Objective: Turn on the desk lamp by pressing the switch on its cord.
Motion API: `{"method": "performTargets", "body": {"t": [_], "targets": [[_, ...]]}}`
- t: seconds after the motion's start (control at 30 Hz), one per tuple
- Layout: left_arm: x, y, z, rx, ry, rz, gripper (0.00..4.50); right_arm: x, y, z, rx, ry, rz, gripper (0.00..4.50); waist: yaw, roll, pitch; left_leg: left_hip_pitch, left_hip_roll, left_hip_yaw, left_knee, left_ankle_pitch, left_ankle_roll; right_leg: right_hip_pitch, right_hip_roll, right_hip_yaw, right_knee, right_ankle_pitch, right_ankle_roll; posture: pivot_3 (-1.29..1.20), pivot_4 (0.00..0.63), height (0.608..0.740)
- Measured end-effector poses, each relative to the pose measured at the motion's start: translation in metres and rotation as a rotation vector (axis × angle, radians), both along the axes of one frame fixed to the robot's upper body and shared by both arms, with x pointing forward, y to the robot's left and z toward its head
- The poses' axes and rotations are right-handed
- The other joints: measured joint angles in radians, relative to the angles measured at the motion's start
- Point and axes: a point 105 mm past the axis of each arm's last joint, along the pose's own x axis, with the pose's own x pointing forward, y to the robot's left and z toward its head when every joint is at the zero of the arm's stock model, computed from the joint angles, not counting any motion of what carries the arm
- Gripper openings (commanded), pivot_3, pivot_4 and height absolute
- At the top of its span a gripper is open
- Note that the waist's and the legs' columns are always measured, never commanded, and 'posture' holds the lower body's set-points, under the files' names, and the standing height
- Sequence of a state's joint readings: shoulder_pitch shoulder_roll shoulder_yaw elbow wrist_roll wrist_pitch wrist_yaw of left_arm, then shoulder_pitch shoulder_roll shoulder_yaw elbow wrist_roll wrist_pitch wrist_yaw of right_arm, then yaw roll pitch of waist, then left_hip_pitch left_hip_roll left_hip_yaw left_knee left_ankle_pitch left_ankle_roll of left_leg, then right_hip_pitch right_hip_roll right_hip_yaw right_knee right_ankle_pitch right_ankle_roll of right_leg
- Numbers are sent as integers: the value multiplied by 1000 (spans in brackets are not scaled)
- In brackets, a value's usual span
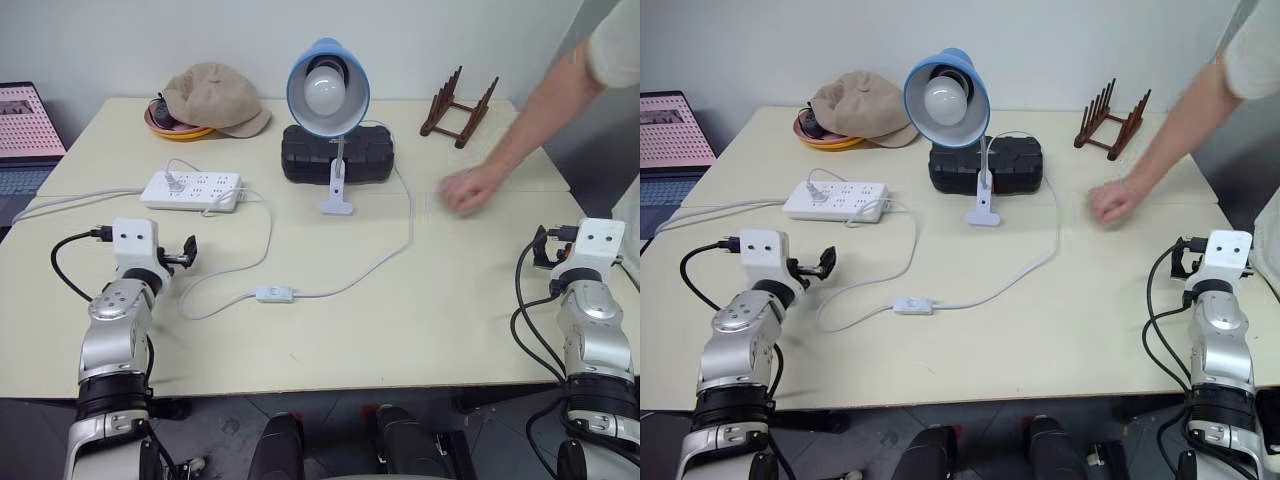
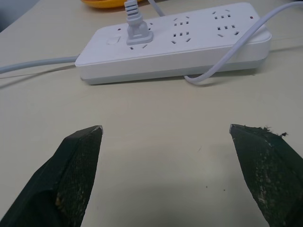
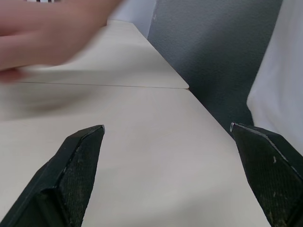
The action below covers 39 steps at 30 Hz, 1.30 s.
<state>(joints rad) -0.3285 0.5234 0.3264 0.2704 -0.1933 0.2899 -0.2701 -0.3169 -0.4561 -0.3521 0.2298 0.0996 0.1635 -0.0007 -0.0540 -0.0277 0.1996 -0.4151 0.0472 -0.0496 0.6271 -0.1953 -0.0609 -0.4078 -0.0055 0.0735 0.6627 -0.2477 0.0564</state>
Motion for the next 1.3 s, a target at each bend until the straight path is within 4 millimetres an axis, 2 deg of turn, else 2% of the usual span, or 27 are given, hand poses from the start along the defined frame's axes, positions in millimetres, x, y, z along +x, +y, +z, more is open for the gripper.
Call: {"method": "performTargets", "body": {"t": [0.27, 0.37, 0.47, 0.53, 0.57, 0.6, 0.63, 0.7, 0.8, 0.87, 0.97, 1.03, 1.1, 1.3], "targets": [[-2, -2, 6, -5, -18, -13, 4478, 0, 1, -1, -1, 2, 3, 4500, 0, 0, 0, 0, 0, 0, 0, 0, 0, 0, 0, 0, 0, 0, 0, 0, 150, 740], [-4, -1, 8, -7, 0, -60, 4478, 3, 9, -1, -8, 12, 47, 4500, -1, 0, 0, 0, 0, 0, 0, 0, 0, 0, 0, 0, 0, 0, 0, 0, 150, 740], [-7, -7, 27, 6, -2, -185, 4478, 7, 23, 1, -4, 35, 139, 4500, -3, 0, 0, 0, 0, 0, -1, 0, 0, -1, 0, 0, 0, 0, 0, 0, 150, 740], [-13, -14, 38, 61, 39, -325, 4478, 11, 42, 4, -5, 78, 291, 4500, -4, 0, 1, -1, 0, 0, -1, 0, 0, -2, 0, 0, 0, -1, -2, 0, 150, 740], [-18, -20, 45, 94, 76, -420, 4478, 12, 58, 7, -13, 109, 409, 4500, -5, 1, 1, -1, 0, 1, -2, 0, 0, -2, 0, 0, 0, -2, -3, 0, 150, 740], [-27, -30, 52, 127, 135, -554, 4478, 9, 81, 11, -25, 166, 587, 4500, -6, 1, 1, -1, 1, 1, -2, 0, 0, -3, 0, 0, 0, -4, -7, 0, 150, 740], [-31, -35, 57, 140, 155, -616, 4478, 5, 93, 14, -27, 188, 678, 4500, -5, 1, 1, -1, 1, 0, -3, 0, 0, -3, 0, 0, 0, -4, -7, 0, 150, 740], [-46, -53, 64, 177, 233, -802, 4478, -14, 126, 16, -27, 278, 948, 4500, -4, 1, 1, 0, 1, 0, -4, 0, 0, -2, 0, -1, 0, -6, -9, 0, 150, 740], [-66, -67, 49, 192, 379, -983, 4478, -49, 152, 8, -4, 444, 1219, 4500, 4, 2, 1, -1, 1, 0, -5, 0, 0, -3, -1, -2, -1, -8, -10, 0, 150, 740], [-72, -75, 41, 189, 435, -1065, 4478, -65, 162, 8, 12, 511, 1329, 4500, 5, 2, 2, -2, 1, 0, -5, 0, 0, -4, -1, -1, -1, -8, -10, 0, 150, 740], [-70, -95, 33, 271, 460, -1194, 4478, -88, 180, 9, 15, 573, 1465, 4500, 10, 1, 1, -1, 1, 0, -4, 0, 0, -4, -1, -2, -1, -8, -10, 0, 150, 740], [-63, -106, 27, 315, 444, -1244, 4478, -97, 193, 9, 30, 581, 1527, 4500, 14, 1, 1, -2, 1, 0, -3, 0, 0, -4, 0, -2, 0, -8, -10, 0, 150, 740], [-57, -114, 9, 336, 463, -1290, 4478, -102, 201, 7, 49, 589, 1548, 4500, 15, 1, 1, -2, 1, 1, -1, 0, 0, -4, 0, -1, 0, -8, -10, 0, 150, 740], [-48, -118, -15, 397, 510, -1366, 4478, -103, 202, 0, 84, 586, 1488, 4500, 20, 1, 1, -3, 1, 0, -2, 0, 0, -5, 0, -2, 0, -8, -10, 0, 150, 740]]}}
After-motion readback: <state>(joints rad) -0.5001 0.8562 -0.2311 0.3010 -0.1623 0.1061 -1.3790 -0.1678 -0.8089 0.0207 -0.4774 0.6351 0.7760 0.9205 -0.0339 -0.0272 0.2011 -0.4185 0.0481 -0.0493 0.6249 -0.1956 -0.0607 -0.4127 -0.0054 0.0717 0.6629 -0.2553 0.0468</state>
